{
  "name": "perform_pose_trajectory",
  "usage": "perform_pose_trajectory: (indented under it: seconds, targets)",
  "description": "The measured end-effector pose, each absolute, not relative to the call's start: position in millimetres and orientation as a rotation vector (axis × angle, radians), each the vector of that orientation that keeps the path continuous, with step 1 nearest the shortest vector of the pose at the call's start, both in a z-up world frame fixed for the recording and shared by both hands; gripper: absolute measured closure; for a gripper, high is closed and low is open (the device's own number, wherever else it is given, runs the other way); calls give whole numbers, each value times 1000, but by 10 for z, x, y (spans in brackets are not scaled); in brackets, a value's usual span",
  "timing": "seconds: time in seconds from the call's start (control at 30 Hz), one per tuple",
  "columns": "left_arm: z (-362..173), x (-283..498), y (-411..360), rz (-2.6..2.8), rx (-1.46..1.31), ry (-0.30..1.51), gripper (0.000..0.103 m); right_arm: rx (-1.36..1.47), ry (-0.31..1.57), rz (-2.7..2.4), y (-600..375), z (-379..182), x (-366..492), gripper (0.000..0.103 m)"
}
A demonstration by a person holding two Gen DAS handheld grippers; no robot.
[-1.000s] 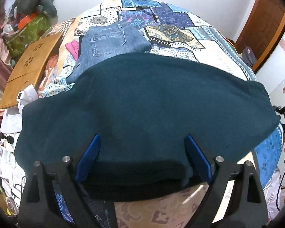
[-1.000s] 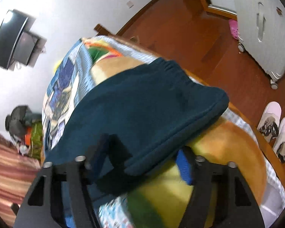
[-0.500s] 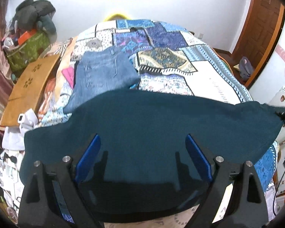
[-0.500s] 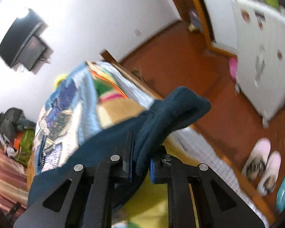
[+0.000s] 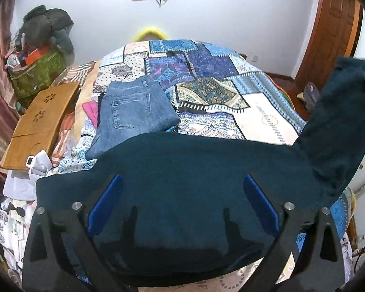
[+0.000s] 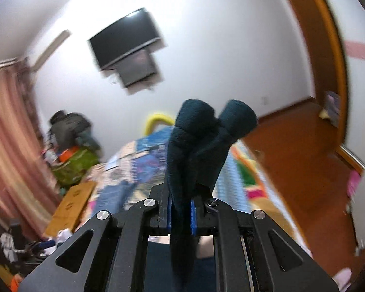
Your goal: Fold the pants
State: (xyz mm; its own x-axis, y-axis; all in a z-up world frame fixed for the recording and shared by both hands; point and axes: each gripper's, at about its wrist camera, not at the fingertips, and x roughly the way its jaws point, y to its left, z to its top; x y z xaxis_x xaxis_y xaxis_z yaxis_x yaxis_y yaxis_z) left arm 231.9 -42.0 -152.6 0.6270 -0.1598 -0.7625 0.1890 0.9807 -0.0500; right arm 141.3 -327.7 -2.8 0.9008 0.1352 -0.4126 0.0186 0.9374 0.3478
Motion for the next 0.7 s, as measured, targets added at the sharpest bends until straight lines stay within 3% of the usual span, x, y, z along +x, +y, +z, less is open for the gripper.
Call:
perform_pose_trajectory:
  seconds: [0.37,0.7]
  targets:
    - [-1426,2188,-37,-161,-32,837,2,224,600,311,-2078,-534,1947,94]
    - [-1492,2106,122,-148,-66,857,2,15,818,494,-1320,-1269,1759,94]
